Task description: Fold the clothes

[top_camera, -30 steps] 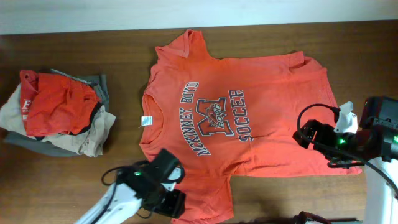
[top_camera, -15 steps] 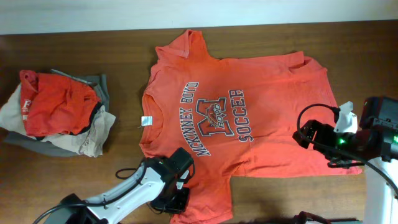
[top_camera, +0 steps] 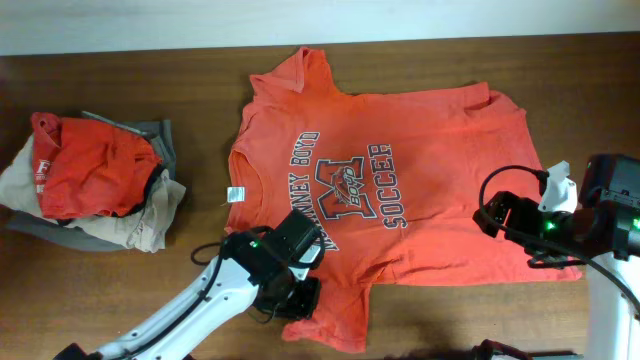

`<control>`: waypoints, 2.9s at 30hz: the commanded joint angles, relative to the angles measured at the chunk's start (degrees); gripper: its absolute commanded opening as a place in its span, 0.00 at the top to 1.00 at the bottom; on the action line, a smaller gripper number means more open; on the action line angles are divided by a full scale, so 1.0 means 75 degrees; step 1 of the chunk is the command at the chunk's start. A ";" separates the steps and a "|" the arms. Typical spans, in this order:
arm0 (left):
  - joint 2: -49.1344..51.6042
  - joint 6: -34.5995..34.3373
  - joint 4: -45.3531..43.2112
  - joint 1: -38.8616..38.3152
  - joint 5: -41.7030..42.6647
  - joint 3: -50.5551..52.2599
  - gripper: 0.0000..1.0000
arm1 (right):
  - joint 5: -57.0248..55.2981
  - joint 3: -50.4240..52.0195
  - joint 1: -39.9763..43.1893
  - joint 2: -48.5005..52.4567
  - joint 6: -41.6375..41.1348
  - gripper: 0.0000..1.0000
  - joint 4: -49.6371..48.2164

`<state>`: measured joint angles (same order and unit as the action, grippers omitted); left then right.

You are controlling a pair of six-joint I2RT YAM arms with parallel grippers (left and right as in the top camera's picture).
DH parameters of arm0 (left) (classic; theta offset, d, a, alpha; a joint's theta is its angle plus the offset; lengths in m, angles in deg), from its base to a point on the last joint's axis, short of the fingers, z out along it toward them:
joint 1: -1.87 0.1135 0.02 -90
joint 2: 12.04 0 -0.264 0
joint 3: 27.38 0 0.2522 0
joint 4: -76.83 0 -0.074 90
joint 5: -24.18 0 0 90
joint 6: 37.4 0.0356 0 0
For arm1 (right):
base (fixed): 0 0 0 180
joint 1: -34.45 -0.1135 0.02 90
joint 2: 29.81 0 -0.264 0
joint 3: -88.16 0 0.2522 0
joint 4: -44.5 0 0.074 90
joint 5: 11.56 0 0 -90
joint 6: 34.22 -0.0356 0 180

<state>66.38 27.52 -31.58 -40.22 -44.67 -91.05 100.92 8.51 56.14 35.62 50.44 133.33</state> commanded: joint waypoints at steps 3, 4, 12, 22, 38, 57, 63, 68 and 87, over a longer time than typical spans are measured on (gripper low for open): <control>-0.0079 0.0152 -0.0050 0.0428 -0.1023 -0.0119 0.95 | -0.0096 -0.0087 -0.0055 -0.0087 0.0082 0.01 -0.0041; -0.0079 0.0149 -0.0093 0.0571 -0.1125 -0.0119 0.95 | -0.0096 -0.0087 -0.0055 -0.0087 0.0082 0.01 -0.0044; -0.0079 0.0154 -0.0886 0.1877 -0.1373 -0.0119 0.92 | -0.0096 -0.0087 -0.0055 -0.0087 0.0082 0.01 -0.0064; -0.0070 0.0195 -0.0664 0.2261 -0.1364 -0.0117 0.75 | -0.0096 -0.0087 -0.0055 -0.0087 0.0082 0.01 -0.0067; -0.0067 0.1944 -0.0440 0.0807 -0.1982 -0.0114 0.46 | -0.0093 0.0443 -0.0055 -0.0020 0.0085 0.01 -0.0189; 0.1285 0.4188 -0.1285 -0.1891 -0.2763 -0.0117 0.43 | -0.0093 0.0443 -0.0055 -0.0023 0.0082 0.01 -0.0329; 0.1568 0.4097 -0.1434 -0.2387 -0.3459 -0.0117 0.43 | -0.0090 0.0443 -0.0055 -0.0023 0.0082 0.01 -0.0358; 0.2122 0.4103 -0.1501 -0.2541 -0.3552 -0.0117 0.43 | -0.0090 0.0443 -0.0055 -0.0023 0.0082 0.01 -0.0356; 0.2279 0.4068 0.0495 -0.2570 -0.3748 -0.2337 0.99 | -0.0093 0.0443 -0.0055 -0.0023 0.0082 0.01 -0.0367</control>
<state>83.34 57.77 -29.90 -59.15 -72.30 -104.28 100.72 11.31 56.14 35.62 50.44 130.73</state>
